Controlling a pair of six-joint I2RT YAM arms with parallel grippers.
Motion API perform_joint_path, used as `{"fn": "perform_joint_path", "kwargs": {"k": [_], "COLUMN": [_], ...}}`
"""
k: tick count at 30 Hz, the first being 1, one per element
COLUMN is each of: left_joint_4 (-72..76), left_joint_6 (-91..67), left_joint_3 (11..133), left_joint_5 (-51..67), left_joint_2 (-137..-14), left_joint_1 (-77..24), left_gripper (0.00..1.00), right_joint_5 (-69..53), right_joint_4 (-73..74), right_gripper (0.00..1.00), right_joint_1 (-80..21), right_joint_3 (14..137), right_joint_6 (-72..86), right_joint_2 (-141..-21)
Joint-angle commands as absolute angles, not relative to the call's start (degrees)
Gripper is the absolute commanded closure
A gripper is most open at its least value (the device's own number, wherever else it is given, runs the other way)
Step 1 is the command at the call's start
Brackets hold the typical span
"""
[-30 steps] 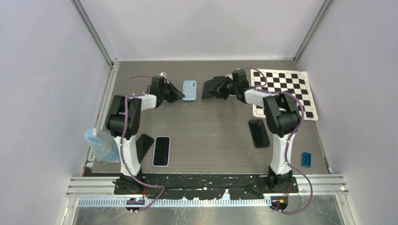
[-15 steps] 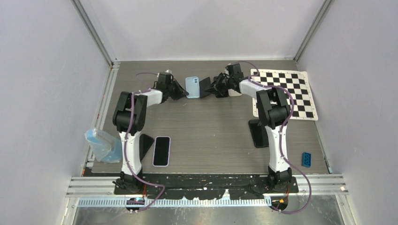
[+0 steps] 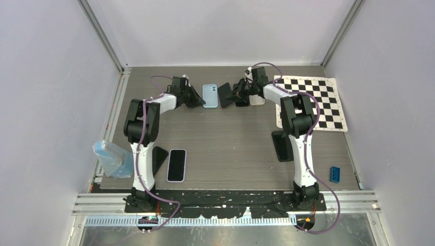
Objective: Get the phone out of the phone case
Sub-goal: Place the phone case at the center of the board.
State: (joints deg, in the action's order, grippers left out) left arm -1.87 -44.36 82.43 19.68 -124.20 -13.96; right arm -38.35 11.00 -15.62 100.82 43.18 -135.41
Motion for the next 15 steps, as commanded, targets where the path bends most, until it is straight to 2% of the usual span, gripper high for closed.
{"fn": "perform_joint_path", "kwargs": {"k": [1,6,12,15], "left_joint_4": [-6.5,-7.6,-7.6,-6.8], "left_joint_6": [-43.1,-42.8,-42.6,-42.6], "left_joint_3": [81.7,81.4,79.6,77.9], "left_joint_5": [21.5,20.3,19.2,19.0], "left_joint_2": [-125.7,-124.6,-121.5,-120.1], "left_joint_1": [-13.8,-13.8,-13.7,-13.7], "left_gripper": [0.87,0.66,0.42,0.32], "right_joint_5": [-37.2,-36.1,-32.2,-29.6], "right_joint_4": [18.2,19.9,23.9,24.7], "right_gripper": [0.9,0.77,0.73,0.67], "right_joint_1": [-16.3,-16.6,-17.9,-18.9], "right_joint_3": [100.8,101.0,99.9,99.0], "right_joint_6": [42.7,41.9,39.9,38.5], "right_joint_2": [-138.0,-137.9,-136.1,-134.2]}}
